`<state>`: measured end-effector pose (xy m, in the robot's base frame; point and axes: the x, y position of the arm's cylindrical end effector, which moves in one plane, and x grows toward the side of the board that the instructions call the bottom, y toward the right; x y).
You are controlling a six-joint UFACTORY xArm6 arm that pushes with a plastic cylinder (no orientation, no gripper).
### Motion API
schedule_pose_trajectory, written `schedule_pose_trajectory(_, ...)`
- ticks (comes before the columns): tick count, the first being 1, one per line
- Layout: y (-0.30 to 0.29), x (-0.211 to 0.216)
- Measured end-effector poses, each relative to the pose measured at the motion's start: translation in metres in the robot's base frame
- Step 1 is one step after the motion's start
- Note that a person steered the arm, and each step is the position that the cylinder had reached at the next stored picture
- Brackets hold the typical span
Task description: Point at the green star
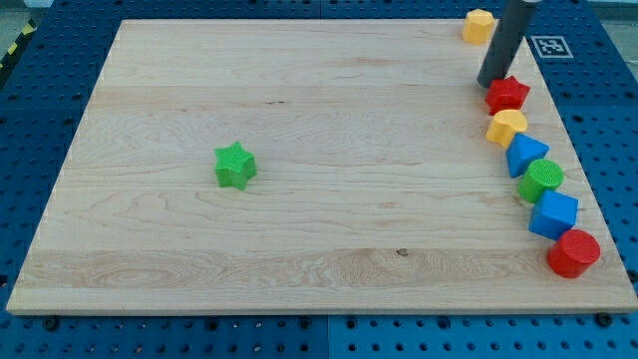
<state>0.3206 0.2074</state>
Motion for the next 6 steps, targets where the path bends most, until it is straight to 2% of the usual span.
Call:
schedule_pose_trajectory(1,-0.08,-0.016)
schedule_pose_trajectory(3,-0.298,-0.003)
schedule_pose_trajectory(4,-0.39,0.054)
schedule_pose_trajectory(5,-0.422,0.131)
schedule_pose_trajectory(6,-0.386,0.177)
